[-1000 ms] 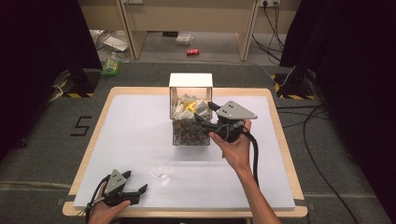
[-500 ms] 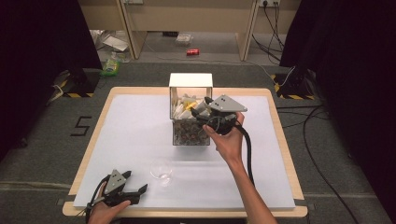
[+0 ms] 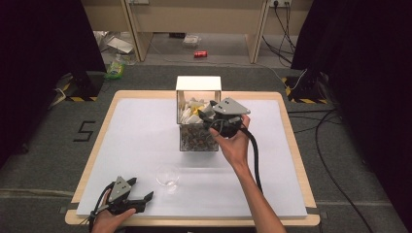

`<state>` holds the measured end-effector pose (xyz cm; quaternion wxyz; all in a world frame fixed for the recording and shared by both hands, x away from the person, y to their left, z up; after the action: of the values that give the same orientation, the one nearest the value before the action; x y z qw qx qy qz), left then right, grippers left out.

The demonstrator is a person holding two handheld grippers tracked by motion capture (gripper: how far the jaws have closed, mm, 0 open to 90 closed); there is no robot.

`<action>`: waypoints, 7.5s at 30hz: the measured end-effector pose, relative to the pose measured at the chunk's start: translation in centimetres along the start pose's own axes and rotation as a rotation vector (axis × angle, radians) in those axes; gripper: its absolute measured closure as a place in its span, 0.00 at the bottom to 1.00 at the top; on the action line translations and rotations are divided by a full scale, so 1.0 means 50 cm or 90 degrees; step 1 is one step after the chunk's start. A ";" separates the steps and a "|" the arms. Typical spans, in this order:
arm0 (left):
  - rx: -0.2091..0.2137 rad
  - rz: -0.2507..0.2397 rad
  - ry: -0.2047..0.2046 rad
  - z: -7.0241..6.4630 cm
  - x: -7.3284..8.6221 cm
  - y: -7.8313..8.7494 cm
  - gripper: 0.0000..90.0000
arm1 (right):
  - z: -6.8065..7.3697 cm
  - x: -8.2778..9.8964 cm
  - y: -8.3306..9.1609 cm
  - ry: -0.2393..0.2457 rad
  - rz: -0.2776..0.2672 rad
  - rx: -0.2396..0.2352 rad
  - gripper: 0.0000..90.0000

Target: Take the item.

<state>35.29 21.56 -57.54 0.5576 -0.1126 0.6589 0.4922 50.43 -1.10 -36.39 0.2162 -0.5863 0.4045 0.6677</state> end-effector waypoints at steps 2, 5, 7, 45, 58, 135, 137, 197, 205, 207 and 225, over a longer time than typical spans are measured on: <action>0.000 -0.001 0.002 -0.001 0.000 0.000 0.16 | -0.001 0.000 0.000 0.003 0.000 0.003 0.64; 0.000 0.000 0.002 0.000 0.000 0.000 0.16 | 0.001 0.002 -0.002 0.022 0.005 0.005 0.82; 0.000 0.000 0.002 -0.001 0.000 0.000 0.16 | 0.002 0.002 -0.002 0.032 0.004 0.007 0.92; 0.001 0.000 0.002 0.000 0.000 0.000 0.16 | 0.002 0.005 -0.056 0.058 0.135 0.032 0.61; 0.001 -0.001 0.002 0.000 0.000 0.000 0.16 | -0.004 0.013 -0.057 0.067 0.147 0.030 0.86; 0.000 -0.001 0.001 0.000 0.000 0.001 0.17 | 0.218 -0.028 0.110 0.079 -0.029 -0.219 0.96; 0.000 -0.001 0.001 0.000 0.000 0.000 0.17 | 0.225 -0.023 0.110 0.081 -0.027 -0.225 0.96; 0.001 -0.002 0.000 0.000 0.000 0.001 0.17 | 0.343 0.247 0.011 0.067 0.170 -0.349 0.87; 0.001 -0.002 0.000 0.000 0.000 0.001 0.17 | 0.324 0.218 0.023 0.066 0.147 -0.333 0.78; 0.001 -0.002 0.000 0.000 0.000 0.001 0.17 | 0.313 0.207 0.028 0.064 0.137 -0.321 0.75; 0.001 -0.002 0.000 0.000 0.000 0.001 0.17 | 0.153 0.203 0.062 -0.012 0.110 -0.203 0.57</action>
<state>35.27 21.58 -57.53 0.5582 -0.1132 0.6593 0.4908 41.22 1.29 -45.34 0.0659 -0.5702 0.3405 0.7447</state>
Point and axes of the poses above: each handheld gripper's, and its own axes: y roughly backward along the jaws, x roughly out of its underside, z roughly to its left, the point moved 10 cm from there along -y, roughly forward along the jaws, and after that the axes turned 9 degrees about -y, right-handed, at the moved point
